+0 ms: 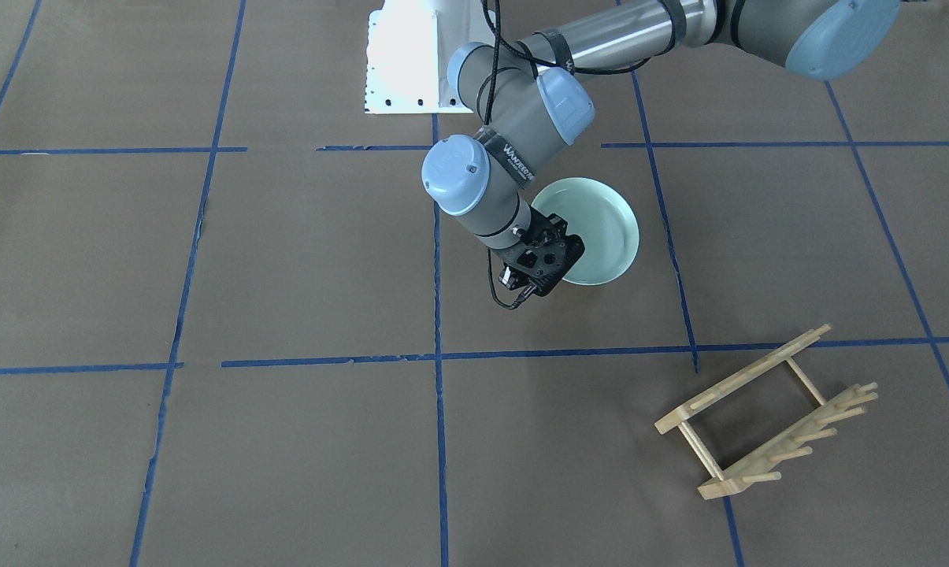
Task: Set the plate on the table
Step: 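Carry the plate with the left gripper toward the robot and lower it flat, then open the left gripper to release the plate onto the table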
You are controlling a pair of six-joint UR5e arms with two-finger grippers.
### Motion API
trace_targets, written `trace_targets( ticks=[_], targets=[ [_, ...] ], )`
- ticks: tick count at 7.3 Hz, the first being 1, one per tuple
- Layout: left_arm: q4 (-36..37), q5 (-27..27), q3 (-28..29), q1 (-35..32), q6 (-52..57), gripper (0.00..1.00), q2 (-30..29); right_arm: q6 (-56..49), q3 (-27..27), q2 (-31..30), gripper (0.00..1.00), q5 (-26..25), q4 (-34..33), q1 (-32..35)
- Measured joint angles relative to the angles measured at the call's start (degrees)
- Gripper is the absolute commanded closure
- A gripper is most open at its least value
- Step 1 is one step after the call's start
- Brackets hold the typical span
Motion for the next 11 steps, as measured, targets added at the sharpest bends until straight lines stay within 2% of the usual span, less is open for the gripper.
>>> trace_targets(
  ticks=[1, 2, 4, 6, 7, 8, 9, 11],
  targets=[
    [-0.03, 0.11, 0.00, 0.63, 0.01, 0.28, 0.07, 0.00, 0.00, 0.00, 0.00, 0.00, 0.00, 0.00],
    [-0.15, 0.15, -0.38, 0.88, 0.03, 0.00, 0.10, 0.00, 0.00, 0.00, 0.00, 0.00, 0.00, 0.00],
    [-0.23, 0.29, -3.12, 0.72, 0.09, 0.00, 0.28, 0.00, 0.00, 0.00, 0.00, 0.00, 0.00, 0.00],
    [-0.27, 0.19, -12.35, -2.60, 3.20, 0.00, 2.32, 0.00, 0.00, 0.00, 0.00, 0.00, 0.00, 0.00],
    [-0.20, -0.37, -18.67, -6.26, 9.26, 0.00, 4.33, 0.00, 0.00, 0.00, 0.00, 0.00, 0.00, 0.00],
    [-0.18, -2.78, -23.23, -11.83, 17.89, 0.00, 5.99, 0.00, 0.00, 0.00, 0.00, 0.00, 0.00, 0.00],
    [-0.20, -7.21, -25.41, -18.34, 27.85, 0.00, 7.39, 0.00, 0.00, 0.00, 0.00, 0.00, 0.00, 0.00],
    [-1.54, -18.30, -26.84, -34.17, 51.93, 0.00, 13.06, 0.00, -0.03, 0.00, 0.00, 0.00, 0.00, 0.00]
  ],
)
